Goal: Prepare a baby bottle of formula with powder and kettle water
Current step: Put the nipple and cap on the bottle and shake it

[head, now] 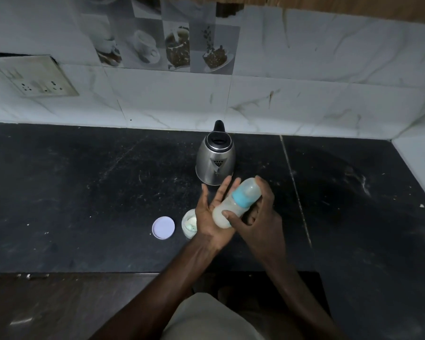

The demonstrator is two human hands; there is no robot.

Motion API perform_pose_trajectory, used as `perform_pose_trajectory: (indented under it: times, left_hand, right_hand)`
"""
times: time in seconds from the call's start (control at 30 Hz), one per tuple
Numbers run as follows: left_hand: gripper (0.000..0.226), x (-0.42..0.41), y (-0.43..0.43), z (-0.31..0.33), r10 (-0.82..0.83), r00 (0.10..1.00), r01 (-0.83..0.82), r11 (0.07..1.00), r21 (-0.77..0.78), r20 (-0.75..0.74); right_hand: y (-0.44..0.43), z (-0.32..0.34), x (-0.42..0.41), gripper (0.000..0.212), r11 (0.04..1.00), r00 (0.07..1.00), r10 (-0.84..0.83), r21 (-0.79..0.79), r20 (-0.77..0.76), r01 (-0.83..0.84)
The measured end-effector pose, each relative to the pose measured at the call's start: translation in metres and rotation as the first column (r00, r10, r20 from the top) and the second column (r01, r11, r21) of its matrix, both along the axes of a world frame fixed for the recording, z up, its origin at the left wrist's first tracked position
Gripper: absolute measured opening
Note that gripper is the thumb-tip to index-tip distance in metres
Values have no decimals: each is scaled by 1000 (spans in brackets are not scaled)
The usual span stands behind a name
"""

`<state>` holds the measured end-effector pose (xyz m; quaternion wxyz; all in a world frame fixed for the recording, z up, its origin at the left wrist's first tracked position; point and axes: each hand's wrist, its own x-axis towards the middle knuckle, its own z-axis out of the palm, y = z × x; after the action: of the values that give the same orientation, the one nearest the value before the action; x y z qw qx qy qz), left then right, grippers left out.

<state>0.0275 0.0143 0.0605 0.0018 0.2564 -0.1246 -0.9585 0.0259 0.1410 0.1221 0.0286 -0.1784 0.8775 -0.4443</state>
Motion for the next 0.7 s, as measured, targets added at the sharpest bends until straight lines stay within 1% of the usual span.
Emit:
perform_pose_trajectory:
  times: [0.07, 0.1, 0.17, 0.2, 0.23, 0.3, 0.33, 0.37, 0.4, 0.43, 0.47, 0.5, 0.53, 0.57, 0.6, 0.63, 0.67, 0.7]
  left_hand:
    - [69, 0, 2, 1, -26, 1000, 26, 1000, 12, 3]
    - [69, 1, 3, 2, -31, 1000, 31, 999, 34, 0]
    - [69, 3, 6, -1, -40, 999, 41, 997, 61, -20]
    - [70, 3, 6, -3, -43, 999, 45, 997, 69, -33]
    - [73, 2, 7, -3, -42, 998, 44, 997, 71, -37]
    - [79, 0, 8, -3, -51, 998, 52, 998, 40, -21]
    - [80, -1, 9, -3, -60, 998, 60, 998, 24, -24]
    - [79, -3, 9, -2, -64, 998, 64, 998, 4, -23]
    - [78, -3, 8, -3, -60, 998, 60, 998, -36, 2]
    - [76, -2, 6, -3, -52, 998, 53, 997, -60, 20]
    - [74, -2, 4, -4, -49, 998, 51, 996, -75, 27]
    - [73, -2, 2, -4, -46, 999, 48, 996, -73, 25]
    - [74, -1, 1, -5, -41, 999, 44, 996, -74, 33]
    - [74, 0, 1, -5, -38, 998, 41, 997, -72, 40]
    - [75, 1, 1, -6, -41, 998, 43, 997, -65, 38]
    - [75, 0, 3, -5, -46, 999, 47, 998, -43, 19]
    - [74, 0, 3, -4, -47, 999, 47, 998, -28, 5]
    - [74, -1, 3, -4, -43, 999, 43, 998, -35, -2]
  right_hand:
    - [-2, 9, 0, 107, 1000, 999, 26, -14, 33, -25]
    - [-4, 11, -2, 106, 998, 997, 64, -23, 42, -63]
    - [-9, 24, -5, 101, 988, 981, 147, -61, 128, -140]
    - [-9, 28, -6, 101, 987, 981, 155, -58, 120, -149]
    - [-6, 24, -10, 102, 983, 981, 183, -29, 61, -181]
    - [5, 30, -19, 99, 976, 978, 207, 58, 33, -208]
    - [9, 35, -26, 98, 983, 985, 170, 75, 4, -170]
    - [10, 49, -34, 97, 994, 992, 111, 22, -54, -110]
    - [13, 61, -39, 98, 997, 991, -2, -74, -134, -8]
    - [13, 72, -40, 100, 956, 971, -133, -285, -199, 72]
    - [9, 76, -37, 101, 860, 946, -258, -492, -196, 132]
    - [5, 67, -33, 100, 779, 922, -353, -595, -158, 196]
    - [-2, 61, -29, 101, 752, 917, -386, -611, -106, 246]
    - [-9, 55, -25, 102, 820, 946, -315, -524, -76, 231]
    - [-10, 48, -19, 102, 931, 984, -171, -334, -38, 149]
    - [-5, 36, -18, 103, 986, 999, -27, -163, -35, 21]
    - [0, 36, -16, 103, 997, 997, 19, -68, -69, -24]
    - [3, 37, -16, 104, 996, 990, -42, -85, -131, 31]
